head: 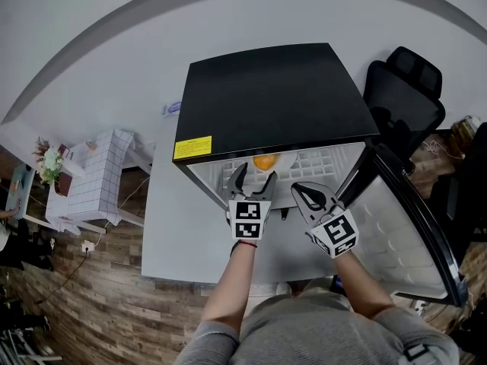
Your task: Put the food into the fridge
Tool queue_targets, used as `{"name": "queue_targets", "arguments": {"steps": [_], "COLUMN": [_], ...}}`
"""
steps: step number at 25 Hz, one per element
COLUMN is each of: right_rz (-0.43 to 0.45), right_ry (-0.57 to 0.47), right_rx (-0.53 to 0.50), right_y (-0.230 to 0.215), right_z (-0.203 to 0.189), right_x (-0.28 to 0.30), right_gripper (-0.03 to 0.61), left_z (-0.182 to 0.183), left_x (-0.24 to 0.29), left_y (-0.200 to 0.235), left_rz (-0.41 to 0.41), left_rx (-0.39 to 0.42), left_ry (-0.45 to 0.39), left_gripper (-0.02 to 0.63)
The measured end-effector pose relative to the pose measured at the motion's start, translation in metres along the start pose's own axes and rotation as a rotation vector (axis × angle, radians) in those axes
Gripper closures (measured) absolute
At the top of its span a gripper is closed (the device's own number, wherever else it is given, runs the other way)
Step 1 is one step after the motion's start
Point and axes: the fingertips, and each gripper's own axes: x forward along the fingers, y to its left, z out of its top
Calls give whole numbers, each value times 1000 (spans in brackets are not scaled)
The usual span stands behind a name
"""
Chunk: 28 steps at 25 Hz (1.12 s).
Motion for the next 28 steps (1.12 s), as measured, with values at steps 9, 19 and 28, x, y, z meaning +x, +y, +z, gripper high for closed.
{"name": "queue_targets", "arguments": {"steps": [9,19,28], "right_rz": [11,28,38], "right_ry": [0,-11,-17], "right_rx": [-2,-16,-13], "right_y": [16,31,43], "right_z": [3,12,17], "right_x": [-11,-27,-49], "right_gripper": [566,566,566], "left_z": [7,21,30], "left_x": [-45,-79,-109], "left_y": [-2,-20,-37], "left_rz": [19,11,6], "left_rx": [-65,-60,-35], "left_ry": [-62,-143,-189], "left_gripper": [315,536,601]}}
